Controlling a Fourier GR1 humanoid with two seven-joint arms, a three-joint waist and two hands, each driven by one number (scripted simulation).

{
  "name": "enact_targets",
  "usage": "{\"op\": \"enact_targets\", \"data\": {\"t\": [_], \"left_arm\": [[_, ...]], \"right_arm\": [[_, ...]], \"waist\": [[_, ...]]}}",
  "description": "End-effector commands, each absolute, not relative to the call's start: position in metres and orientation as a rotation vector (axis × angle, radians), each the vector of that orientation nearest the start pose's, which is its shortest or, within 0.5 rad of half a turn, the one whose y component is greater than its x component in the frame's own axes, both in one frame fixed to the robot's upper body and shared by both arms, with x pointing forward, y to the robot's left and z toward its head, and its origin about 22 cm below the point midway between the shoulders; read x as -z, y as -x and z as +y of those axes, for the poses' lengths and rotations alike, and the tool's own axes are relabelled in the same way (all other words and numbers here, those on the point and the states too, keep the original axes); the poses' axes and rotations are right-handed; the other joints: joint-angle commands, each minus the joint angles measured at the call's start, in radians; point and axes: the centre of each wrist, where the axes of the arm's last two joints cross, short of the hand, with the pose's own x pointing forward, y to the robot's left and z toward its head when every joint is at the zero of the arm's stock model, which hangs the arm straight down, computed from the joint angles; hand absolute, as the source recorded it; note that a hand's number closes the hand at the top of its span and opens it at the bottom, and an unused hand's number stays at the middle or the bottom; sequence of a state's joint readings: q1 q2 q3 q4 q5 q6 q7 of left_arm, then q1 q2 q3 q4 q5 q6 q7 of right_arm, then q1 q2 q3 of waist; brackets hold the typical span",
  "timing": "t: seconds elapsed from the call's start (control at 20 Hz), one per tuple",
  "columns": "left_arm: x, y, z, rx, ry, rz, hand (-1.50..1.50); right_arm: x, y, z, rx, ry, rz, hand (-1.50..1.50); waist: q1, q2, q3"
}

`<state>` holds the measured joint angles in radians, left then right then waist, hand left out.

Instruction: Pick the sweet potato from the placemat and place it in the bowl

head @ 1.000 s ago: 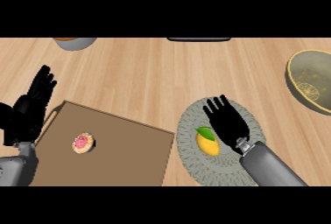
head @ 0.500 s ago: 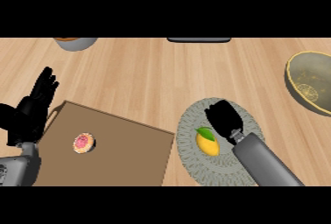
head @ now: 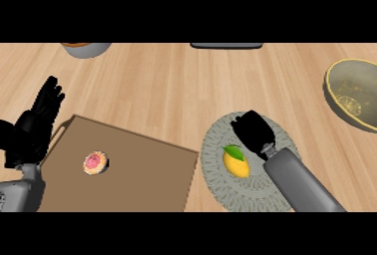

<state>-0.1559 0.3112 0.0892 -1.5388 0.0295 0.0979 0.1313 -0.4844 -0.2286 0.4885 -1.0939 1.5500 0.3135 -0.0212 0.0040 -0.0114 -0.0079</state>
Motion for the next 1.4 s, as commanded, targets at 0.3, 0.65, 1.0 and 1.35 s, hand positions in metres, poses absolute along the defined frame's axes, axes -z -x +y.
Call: {"op": "enact_targets", "data": {"t": [0.3,0.65,1.0,1.35], "left_arm": [[-0.064,-0.278,0.314,0.061,-0.349,-1.563,0.0],[-0.065,-0.266,0.314,0.045,-0.346,-1.55,0.0],[-0.062,-0.274,0.319,0.035,-0.359,-1.538,0.0],[-0.049,-0.283,0.303,0.058,-0.329,-1.56,0.0]], "right_arm": [[-0.021,-0.32,-0.22,-1.744,0.835,-1.233,1.5],[-0.085,-0.294,-0.31,-1.484,0.83,-1.405,1.5],[-0.17,-0.262,-0.338,-1.079,0.989,-1.717,1.5],[-0.227,-0.245,-0.391,-0.853,0.978,-1.721,1.5]], "waist": [[-0.039,0.005,0.009],[-0.036,0.001,0.008],[-0.06,-0.003,0.007],[-0.016,0.01,0.007]]}}
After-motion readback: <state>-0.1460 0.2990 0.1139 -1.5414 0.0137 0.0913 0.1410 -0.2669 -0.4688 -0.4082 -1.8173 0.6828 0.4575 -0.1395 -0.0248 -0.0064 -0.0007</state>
